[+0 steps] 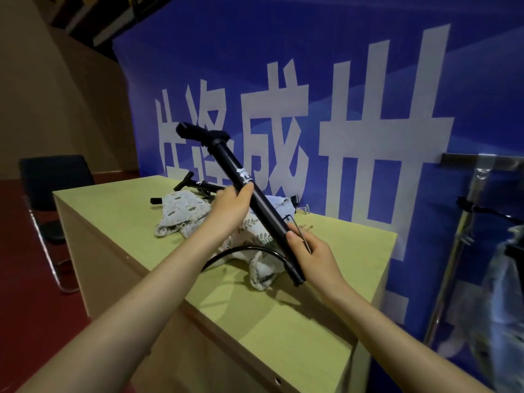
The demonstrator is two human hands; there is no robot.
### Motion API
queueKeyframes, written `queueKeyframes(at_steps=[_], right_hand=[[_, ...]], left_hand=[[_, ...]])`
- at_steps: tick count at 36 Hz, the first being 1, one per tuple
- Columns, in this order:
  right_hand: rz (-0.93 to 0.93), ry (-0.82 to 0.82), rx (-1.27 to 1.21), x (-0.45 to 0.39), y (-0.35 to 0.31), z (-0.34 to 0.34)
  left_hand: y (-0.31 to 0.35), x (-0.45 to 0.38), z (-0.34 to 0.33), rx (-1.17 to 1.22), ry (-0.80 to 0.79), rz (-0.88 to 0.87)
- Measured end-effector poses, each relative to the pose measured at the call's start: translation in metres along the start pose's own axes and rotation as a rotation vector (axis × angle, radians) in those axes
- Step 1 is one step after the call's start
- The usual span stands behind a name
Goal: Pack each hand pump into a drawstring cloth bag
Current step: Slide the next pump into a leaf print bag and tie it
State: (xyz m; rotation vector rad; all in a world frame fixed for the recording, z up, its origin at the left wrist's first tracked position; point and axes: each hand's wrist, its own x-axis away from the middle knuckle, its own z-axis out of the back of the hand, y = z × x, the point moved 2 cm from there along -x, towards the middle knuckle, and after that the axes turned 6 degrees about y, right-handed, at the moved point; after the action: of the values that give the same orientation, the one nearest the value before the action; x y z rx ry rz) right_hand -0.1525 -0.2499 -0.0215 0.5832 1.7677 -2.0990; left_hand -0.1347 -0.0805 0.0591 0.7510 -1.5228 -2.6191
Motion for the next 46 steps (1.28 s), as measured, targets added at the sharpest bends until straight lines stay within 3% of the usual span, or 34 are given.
queueKeyframes(at_steps=[3, 5, 7, 10, 12, 16, 21, 25, 30, 36, 39, 46], right_hand=[[-0.019, 0.036, 0.007, 0.002, 0.004, -0.008], [-0.037, 0.092, 0.011, 0.001, 0.006, -0.012], [-0.057, 0.137, 0.007, -0.001, 0.006, -0.017], [-0.082, 0.177, -0.048, -0.003, 0.001, -0.022], [-0.083, 0.193, -0.074, -0.001, -0.001, -0.024], [-0.023, 0.161, -0.060, 0.006, -0.003, -0.026], [0.011, 0.044, -0.023, 0.012, 0.002, -0.034], [0.049, -0.009, 0.034, 0.015, 0.006, -0.033], [0.027, -0.083, 0.134, 0.018, 0.013, -0.033], [0.004, -0.018, 0.175, 0.014, 0.020, -0.033], [0.000, 0.018, 0.112, 0.014, 0.016, -0.029], [-0.035, -0.073, -0.022, 0.012, 0.009, -0.026]], left_hand=[[0.000, 0.018, 0.014, 0.101, 0.234, -0.212], [-0.001, 0.039, 0.018, 0.160, 0.247, -0.299], [-0.005, 0.057, 0.014, 0.149, 0.103, -0.240], [-0.025, 0.067, 0.003, -0.066, -0.202, 0.034], [-0.040, 0.063, 0.002, 0.007, -0.260, 0.173], [-0.053, 0.035, 0.009, 0.443, -0.093, 0.301], [-0.027, 0.019, 0.001, 0.626, 0.033, 0.141], [-0.011, 0.006, 0.002, 0.908, 0.194, 0.117], [-0.018, 0.003, -0.014, 0.984, 0.208, 0.139], [-0.026, 0.006, -0.039, 0.934, 0.154, 0.170], [-0.024, 0.009, -0.048, 0.966, 0.106, 0.204], [-0.014, 0.002, -0.045, 0.949, 0.140, 0.069]])
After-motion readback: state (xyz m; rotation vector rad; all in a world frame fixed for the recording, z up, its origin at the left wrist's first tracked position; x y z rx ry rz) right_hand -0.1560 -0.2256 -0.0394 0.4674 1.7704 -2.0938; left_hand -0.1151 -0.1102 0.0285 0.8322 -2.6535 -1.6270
